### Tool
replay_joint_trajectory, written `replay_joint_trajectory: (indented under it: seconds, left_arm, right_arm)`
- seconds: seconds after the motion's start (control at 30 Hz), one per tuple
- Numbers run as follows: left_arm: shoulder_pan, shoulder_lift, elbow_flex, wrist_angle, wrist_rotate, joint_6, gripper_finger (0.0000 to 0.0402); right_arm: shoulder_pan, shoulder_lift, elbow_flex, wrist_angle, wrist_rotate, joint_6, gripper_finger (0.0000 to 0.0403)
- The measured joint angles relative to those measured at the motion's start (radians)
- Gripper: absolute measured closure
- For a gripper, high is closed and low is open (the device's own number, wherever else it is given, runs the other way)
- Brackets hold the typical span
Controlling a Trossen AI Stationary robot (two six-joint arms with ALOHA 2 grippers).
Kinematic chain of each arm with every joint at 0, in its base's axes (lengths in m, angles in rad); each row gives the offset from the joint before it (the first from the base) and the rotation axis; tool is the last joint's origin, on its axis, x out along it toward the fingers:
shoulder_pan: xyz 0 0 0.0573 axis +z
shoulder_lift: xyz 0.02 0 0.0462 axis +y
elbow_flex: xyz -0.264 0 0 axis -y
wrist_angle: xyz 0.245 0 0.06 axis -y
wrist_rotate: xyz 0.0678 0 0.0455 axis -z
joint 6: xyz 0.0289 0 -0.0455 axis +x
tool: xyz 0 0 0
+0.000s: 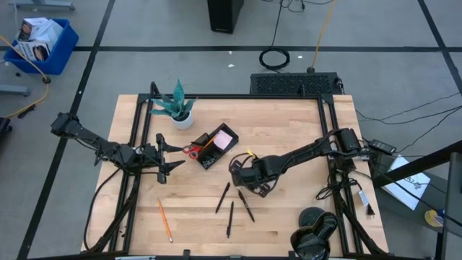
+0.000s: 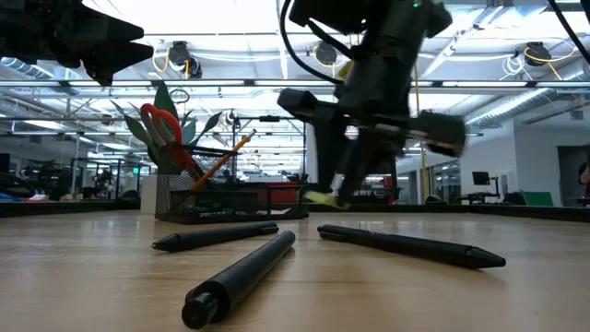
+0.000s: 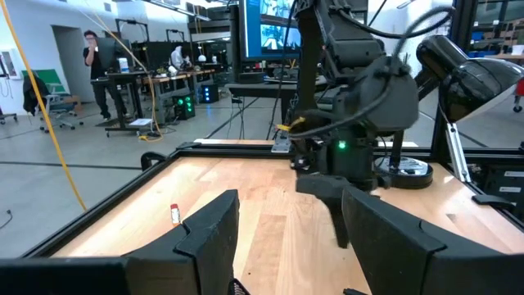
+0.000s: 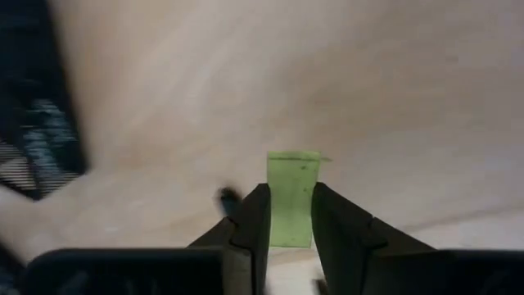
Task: Pick and place office supplies into organizer
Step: Put the green eraser into the black desk organizer
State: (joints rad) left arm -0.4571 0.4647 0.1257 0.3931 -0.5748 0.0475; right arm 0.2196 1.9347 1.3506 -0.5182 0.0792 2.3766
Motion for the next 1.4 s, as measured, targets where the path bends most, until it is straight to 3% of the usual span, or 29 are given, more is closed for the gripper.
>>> replay_joint_trajectory:
  seconds: [0.37,1.4]
  left_arm:
    - [0.0,0.0,0.0,0.0,0.0,0.0,0.0178]
    - [0.0,0.0,0.0,0.0,0.0,0.0,0.0178]
  right_arm:
    - [-0.068,0.0,0.0,0.224,0.078,-0.164,0.0338]
    - [-0.175,0.031,0.006,0.441,0.159,-0.306,0.0332]
